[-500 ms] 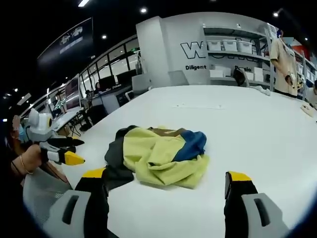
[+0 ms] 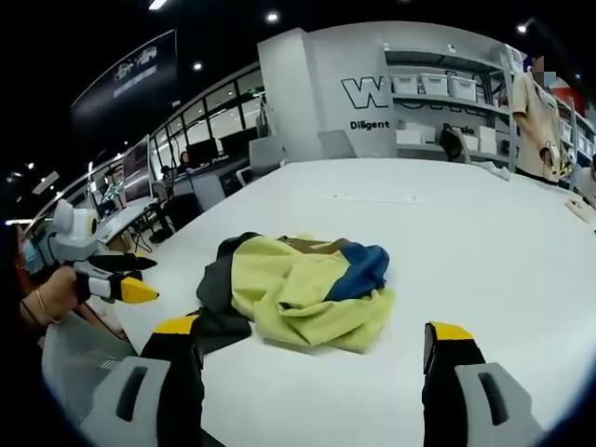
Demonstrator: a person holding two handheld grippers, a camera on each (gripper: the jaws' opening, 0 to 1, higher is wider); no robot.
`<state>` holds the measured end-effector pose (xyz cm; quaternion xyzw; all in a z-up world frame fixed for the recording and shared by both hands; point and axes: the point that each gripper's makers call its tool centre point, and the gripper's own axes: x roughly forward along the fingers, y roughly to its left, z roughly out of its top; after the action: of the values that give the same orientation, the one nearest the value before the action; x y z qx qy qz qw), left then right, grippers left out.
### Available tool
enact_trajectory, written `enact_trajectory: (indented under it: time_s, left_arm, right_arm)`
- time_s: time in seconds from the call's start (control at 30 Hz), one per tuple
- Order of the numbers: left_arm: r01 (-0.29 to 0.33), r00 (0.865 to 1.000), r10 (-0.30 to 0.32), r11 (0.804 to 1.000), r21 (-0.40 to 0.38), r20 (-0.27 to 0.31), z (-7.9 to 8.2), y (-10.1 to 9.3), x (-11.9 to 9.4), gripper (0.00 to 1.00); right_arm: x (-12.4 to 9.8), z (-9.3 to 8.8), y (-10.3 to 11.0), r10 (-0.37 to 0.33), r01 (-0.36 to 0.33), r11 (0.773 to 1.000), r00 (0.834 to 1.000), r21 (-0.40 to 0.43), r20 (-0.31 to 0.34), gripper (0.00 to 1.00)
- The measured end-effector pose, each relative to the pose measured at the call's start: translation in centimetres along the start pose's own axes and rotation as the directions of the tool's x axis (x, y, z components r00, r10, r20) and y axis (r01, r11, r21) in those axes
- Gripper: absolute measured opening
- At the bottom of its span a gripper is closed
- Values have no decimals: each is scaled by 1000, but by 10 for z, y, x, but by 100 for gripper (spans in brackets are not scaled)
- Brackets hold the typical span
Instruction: Fold the garment on the visible template until the final outline fits inside the template.
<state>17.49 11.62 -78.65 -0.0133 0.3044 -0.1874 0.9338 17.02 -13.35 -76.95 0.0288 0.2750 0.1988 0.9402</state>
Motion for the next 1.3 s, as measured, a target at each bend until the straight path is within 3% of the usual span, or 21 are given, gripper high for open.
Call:
enact_trajectory:
  time_s: [0.3,0.53,1.3]
  left_arm:
    - [-3,1000,3,1000,0,-5,-1,1,0,84]
    - [-33,999,33,998,57,-13,-1,3,-1,83]
    - [-55,998,56,998,36,-16,-2,10,-2,83]
  right_arm:
    - [0,-1,0,2,-2,1000,1000,2,-6,97]
    - [1,-3,1,4,-4,1000,1000,0,-17,97]
    - [1,-4,0,4,-4,1000,1000,11,-19,97]
